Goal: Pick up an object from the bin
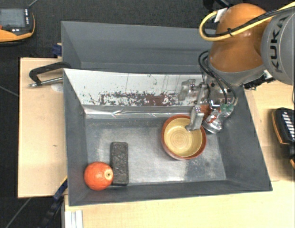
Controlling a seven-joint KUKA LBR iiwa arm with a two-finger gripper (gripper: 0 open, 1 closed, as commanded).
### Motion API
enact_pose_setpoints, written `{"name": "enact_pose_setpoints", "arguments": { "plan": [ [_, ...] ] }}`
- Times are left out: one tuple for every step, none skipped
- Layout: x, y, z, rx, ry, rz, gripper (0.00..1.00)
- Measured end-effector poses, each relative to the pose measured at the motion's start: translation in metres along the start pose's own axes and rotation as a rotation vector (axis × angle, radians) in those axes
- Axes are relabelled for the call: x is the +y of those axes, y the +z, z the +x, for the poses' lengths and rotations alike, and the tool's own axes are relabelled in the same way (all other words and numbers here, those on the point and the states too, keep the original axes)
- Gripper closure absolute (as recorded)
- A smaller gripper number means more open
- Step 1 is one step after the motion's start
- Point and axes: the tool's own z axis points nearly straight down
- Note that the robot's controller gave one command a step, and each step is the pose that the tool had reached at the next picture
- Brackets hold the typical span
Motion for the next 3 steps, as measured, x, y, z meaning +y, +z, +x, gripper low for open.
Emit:
{"name": "enact_pose_setpoints", "arguments": {
  "plan": [
    [0.002, 0.144, -0.006, 0.000, -0.728, -0.002, 0.00],
    [0.002, 0.141, -0.009, -0.008, -0.727, 0.000, 1.00],
    [0.023, -0.002, -0.012, -0.022, -0.682, 0.002, 1.00]
  ]
}}
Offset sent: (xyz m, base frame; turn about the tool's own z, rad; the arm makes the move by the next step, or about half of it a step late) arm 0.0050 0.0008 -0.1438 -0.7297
